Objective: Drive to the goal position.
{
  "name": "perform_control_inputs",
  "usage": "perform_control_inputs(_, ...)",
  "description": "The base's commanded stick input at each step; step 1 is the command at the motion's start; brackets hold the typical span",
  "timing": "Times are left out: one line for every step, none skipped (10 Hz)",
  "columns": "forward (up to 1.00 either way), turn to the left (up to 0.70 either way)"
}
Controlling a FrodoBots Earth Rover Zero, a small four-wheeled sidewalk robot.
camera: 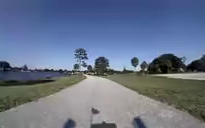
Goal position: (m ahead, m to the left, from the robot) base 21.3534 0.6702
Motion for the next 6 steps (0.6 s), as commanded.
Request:
perform_control_inputs(0.70, 0.00)
perform_control_inputs(0.70, 0.00)
perform_control_inputs(0.70, 0.00)
perform_control_inputs(0.70, 0.00)
perform_control_inputs(0.70, 0.00)
perform_control_inputs(0.70, 0.00)
